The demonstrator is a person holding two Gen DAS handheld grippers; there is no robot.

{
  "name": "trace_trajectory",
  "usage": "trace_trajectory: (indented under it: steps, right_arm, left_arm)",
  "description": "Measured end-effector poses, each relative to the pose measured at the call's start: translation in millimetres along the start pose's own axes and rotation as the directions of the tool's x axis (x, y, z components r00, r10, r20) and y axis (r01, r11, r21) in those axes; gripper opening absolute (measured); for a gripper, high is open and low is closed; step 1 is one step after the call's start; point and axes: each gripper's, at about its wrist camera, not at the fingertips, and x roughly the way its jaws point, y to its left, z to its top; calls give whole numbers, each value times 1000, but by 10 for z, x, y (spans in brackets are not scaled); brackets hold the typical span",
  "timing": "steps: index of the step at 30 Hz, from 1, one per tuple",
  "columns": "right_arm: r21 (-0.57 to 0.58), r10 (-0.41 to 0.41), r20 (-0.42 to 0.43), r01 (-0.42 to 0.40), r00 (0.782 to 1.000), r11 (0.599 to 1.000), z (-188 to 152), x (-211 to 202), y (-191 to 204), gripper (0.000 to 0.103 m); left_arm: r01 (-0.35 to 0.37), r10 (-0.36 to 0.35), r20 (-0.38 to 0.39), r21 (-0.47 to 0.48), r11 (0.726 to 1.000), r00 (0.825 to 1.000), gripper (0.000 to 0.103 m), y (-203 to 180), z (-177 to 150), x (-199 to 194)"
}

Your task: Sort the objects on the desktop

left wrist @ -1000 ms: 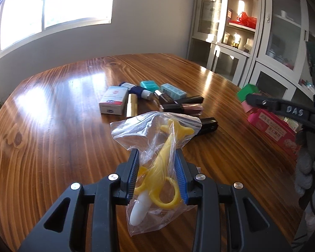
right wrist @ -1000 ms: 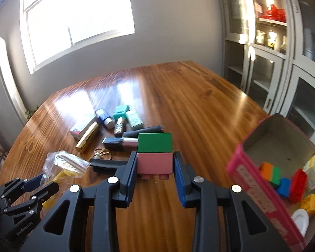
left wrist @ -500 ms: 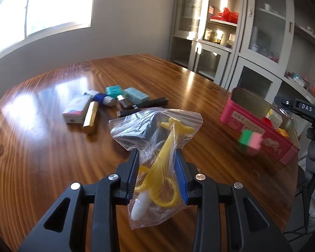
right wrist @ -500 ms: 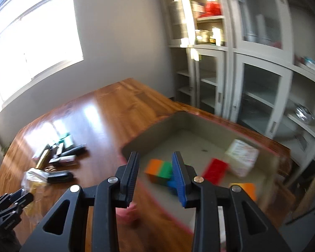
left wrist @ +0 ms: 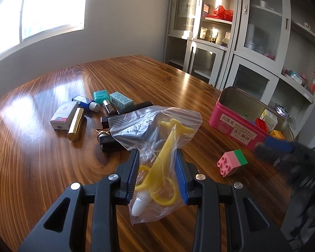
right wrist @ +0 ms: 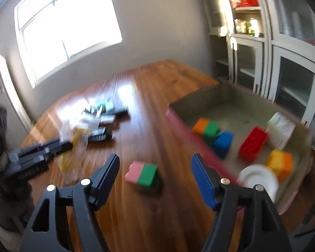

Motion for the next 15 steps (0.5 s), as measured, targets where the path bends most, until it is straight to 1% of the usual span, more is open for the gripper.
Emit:
trace_trajectory:
  steps: [2, 4, 5, 8, 9, 12, 15]
  right_arm:
    - [-11, -6, -35, 6, 999, 1000, -58, 135, 80, 74]
    - [-27, 3, -74, -5, 997, 1000, -93, 265, 148, 68]
    - [-41, -8, -90, 5, 996, 999, -98, 320, 185, 67]
    - [-68, -30, -123, 22, 992, 997, -91, 461, 245, 54]
    - [-68, -31, -132, 22, 991, 997, -81, 491, 246, 47]
    - [-55, -38, -111, 32, 993, 998, -61, 472, 227, 47]
    - [-29, -18, -64, 17, 998, 999, -27, 295, 179, 47]
  left_arm:
    - [4, -4, -2, 2, 1000, 1000, 36, -9, -9, 9]
    - [9, -9, -3, 2, 1000, 1000, 36, -11, -22, 10]
    - [10, -10, -4, 1, 1000, 1000, 36, -4, -32, 10]
    - [13, -13, -7, -5, 1000, 1000, 36, 15, -49, 15]
    - [13, -13, -8, -7, 1000, 1000, 36, 23, -53, 17]
    - [12, -12, -9, -9, 1000, 1000, 36, 40, -64, 19]
    - [13, -13, -12, -4, 1000, 1000, 36, 17, -64, 31]
